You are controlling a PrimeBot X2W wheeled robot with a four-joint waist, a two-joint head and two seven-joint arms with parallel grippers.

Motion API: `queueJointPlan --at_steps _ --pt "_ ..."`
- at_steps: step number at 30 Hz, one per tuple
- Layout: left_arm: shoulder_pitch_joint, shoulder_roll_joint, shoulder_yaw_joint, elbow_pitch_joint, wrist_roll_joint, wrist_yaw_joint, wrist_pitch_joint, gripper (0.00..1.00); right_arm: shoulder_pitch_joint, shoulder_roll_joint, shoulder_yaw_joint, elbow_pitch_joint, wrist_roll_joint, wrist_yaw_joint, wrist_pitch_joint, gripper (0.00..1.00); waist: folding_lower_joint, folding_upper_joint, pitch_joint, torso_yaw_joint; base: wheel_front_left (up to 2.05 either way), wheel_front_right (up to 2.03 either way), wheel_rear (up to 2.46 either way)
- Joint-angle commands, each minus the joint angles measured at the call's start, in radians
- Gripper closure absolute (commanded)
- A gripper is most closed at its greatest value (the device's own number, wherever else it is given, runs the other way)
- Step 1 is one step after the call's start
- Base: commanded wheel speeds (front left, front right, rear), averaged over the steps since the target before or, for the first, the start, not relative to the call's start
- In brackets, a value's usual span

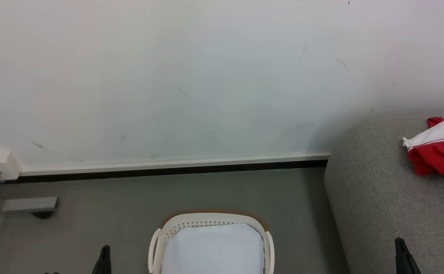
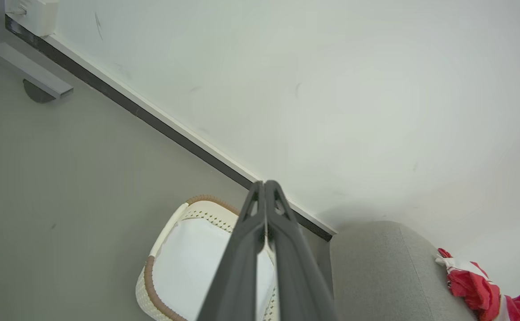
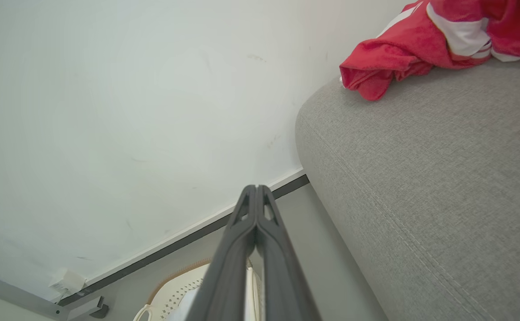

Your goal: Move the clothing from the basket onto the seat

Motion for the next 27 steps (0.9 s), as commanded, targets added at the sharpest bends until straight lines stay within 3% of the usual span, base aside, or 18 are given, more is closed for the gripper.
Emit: queueJointPlan --at_steps 1,27 --pt "-0.027 0.008 0.007 -0.018 -0.044 0.0 0.008 1.0 -0.031 -0.009 -0.006 -0.018 0.04 -0.001 0.008 1.0 0.0 0.0 0.001 0.0 0.0 0.0 0.0" --pt "-0.059 0.012 0.024 -0.056 -0.369 0.001 0.096 1.0 -0.071 -0.014 -0.032 -0.037 0.386 -0.001 0.096 1.0 0.0 0.0 0.012 0.006 0.0 0.0 0.0"
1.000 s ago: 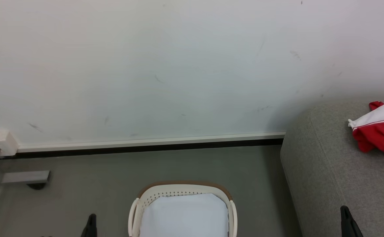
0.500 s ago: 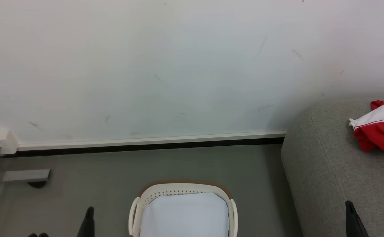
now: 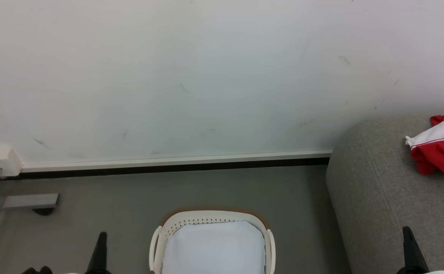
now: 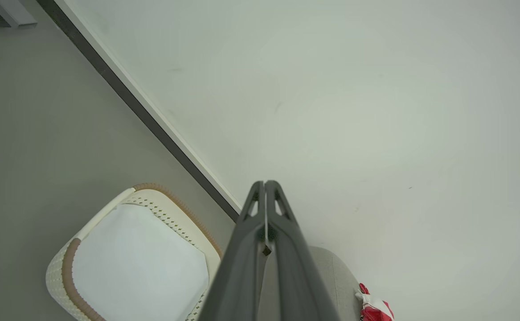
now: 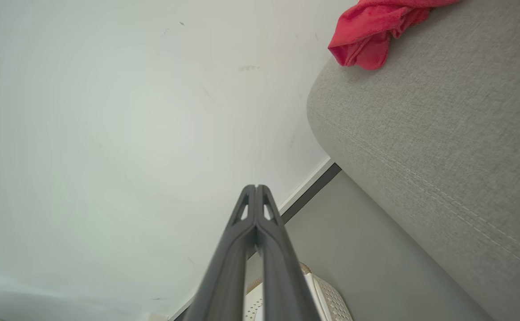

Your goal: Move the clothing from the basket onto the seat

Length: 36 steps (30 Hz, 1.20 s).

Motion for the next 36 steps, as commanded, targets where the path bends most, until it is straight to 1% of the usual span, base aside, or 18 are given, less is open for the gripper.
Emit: queueJointPlan --at_steps 1,14,18,20,36 --pt "-0.024 0.009 0.004 -0.015 -0.033 0.001 0.008 1.0 -0.029 -0.011 -0.005 -0.015 0.033 -0.001 0.009 1.0 -0.0001 0.0 0.001 0.0 0.0 0.0 0.0" --pt "-0.036 0.011 0.012 -0.031 -0.169 0.001 0.045 1.0 -0.045 -0.013 -0.016 -0.022 0.177 -0.001 0.044 1.0 -0.0001 0.0 0.006 0.003 0.0 0.0 0.0" --pt "-0.039 0.011 0.014 -0.034 -0.193 0.001 0.054 1.0 -0.047 -0.013 -0.019 -0.024 0.206 -0.001 0.054 1.0 -0.0001 0.0 0.007 0.004 0.0 0.0 0.0" --pt "-0.042 0.011 0.016 -0.036 -0.225 0.001 0.061 1.0 -0.048 -0.014 -0.021 -0.025 0.237 -0.001 0.061 1.0 -0.0001 0.0 0.009 0.004 0.0 0.0 0.0" --pt "-0.054 0.012 0.023 -0.051 -0.356 0.001 0.096 1.0 -0.065 -0.015 -0.03 -0.031 0.374 -0.002 0.095 1.0 -0.0001 0.0 0.015 0.007 0.0 0.0 0.0"
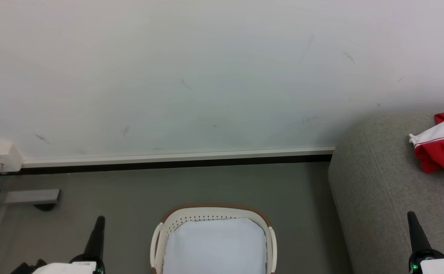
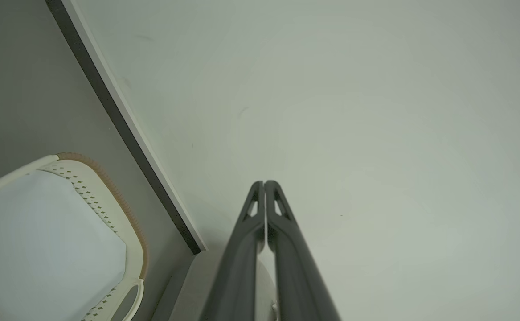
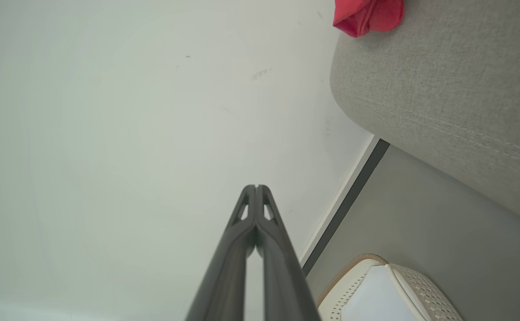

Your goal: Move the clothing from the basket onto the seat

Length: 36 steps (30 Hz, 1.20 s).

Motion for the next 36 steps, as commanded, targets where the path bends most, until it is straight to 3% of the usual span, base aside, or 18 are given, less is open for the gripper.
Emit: queueJointPlan --at_steps 1,36 --pt "-0.016 0.009 0.008 -0.011 -0.031 0.001 0.006 1.0 -0.015 -0.011 -0.003 -0.007 0.022 -0.002 0.003 1.0 0.0 -0.0001 0.0 0.0 0.0 0.0 0.0" --pt "-0.036 0.011 0.019 -0.035 -0.262 0.001 0.07 1.0 -0.043 -0.013 -0.022 -0.019 0.265 -0.002 0.066 1.0 0.0 -0.0001 0.014 0.007 0.0 0.0 0.0"
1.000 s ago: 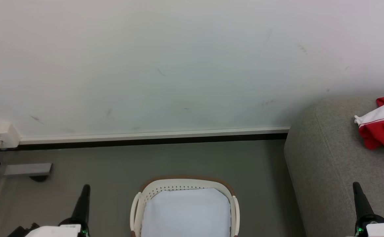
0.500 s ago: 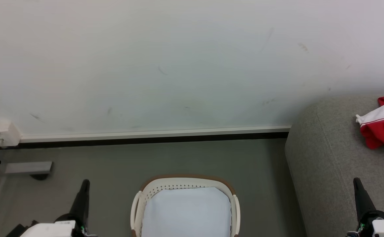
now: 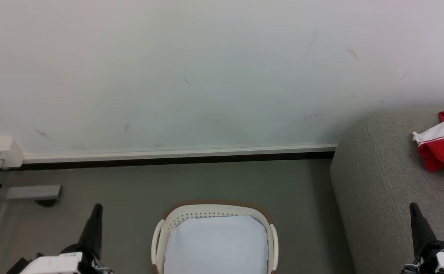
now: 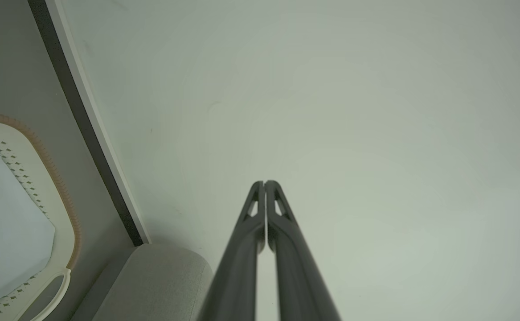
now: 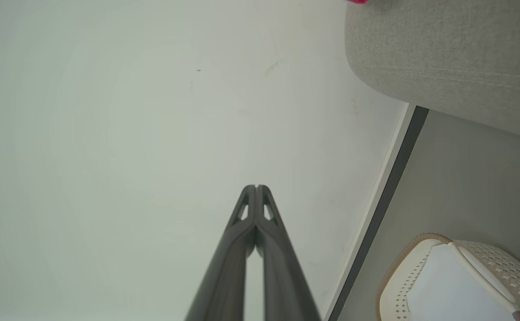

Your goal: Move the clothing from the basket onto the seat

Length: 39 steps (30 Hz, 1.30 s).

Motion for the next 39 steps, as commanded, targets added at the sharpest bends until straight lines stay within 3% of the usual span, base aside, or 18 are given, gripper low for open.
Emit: queueJointPlan --at_steps 1,39 --pt "-0.009 0.008 0.003 -0.004 -0.014 0.001 0.005 1.0 -0.014 -0.008 -0.004 -0.005 0.002 -0.002 0.003 1.0 0.0 -0.0001 0.0 0.0 0.0 0.0 0.0" --pt "-0.008 0.008 0.002 -0.004 -0.014 0.001 0.004 1.0 -0.014 -0.008 -0.004 -0.005 0.002 -0.002 0.003 1.0 0.0 -0.0001 0.0 0.0 0.0 0.0 0.0"
